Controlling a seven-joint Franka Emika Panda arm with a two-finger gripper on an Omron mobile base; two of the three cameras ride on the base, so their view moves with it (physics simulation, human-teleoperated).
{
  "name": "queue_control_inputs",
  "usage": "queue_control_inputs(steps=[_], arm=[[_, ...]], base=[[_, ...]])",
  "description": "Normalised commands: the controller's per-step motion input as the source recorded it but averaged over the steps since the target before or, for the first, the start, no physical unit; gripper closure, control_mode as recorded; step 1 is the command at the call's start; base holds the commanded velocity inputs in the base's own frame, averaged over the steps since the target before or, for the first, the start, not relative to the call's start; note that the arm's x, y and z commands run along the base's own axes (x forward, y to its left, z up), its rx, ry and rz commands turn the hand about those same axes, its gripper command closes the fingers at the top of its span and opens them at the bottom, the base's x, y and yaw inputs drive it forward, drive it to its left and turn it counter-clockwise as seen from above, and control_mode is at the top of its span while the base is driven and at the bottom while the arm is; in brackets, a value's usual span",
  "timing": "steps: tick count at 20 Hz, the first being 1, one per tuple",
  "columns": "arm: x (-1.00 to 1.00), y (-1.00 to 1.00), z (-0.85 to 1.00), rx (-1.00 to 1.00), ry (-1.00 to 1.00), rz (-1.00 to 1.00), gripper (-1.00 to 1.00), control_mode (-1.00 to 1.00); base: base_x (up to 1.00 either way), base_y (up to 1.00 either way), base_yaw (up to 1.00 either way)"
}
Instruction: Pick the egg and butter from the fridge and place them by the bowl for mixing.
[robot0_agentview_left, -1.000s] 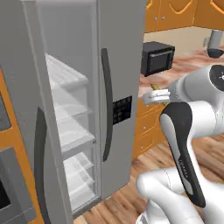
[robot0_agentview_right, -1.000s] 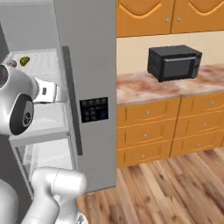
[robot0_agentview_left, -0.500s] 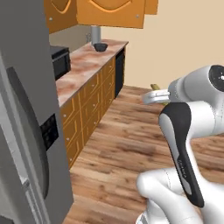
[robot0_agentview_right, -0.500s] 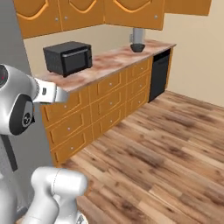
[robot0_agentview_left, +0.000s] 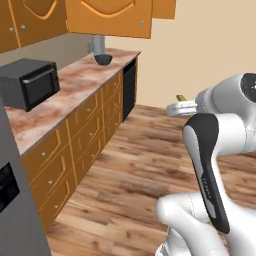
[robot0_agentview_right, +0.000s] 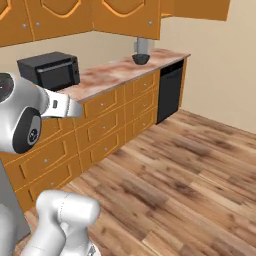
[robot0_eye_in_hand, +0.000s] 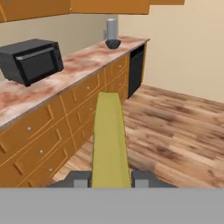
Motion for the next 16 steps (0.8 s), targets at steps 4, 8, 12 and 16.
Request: queue_control_inputs(steps=[4,8,12,16], arm=[[0.00,0.00,0.00,0.00,0.00,0.00,1.00,1.00],[0.00,0.00,0.00,0.00,0.00,0.00,1.00,1.00],[0.00,0.00,0.00,0.00,0.00,0.00,1.00,1.00],[0.00,0.00,0.00,0.00,0.00,0.00,1.00,1.00]], base=[[1.00,-1.00,0.23],[1.00,-1.00,0.10],[1.00,-1.00,0.06],[0.97,-1.00,0.07]])
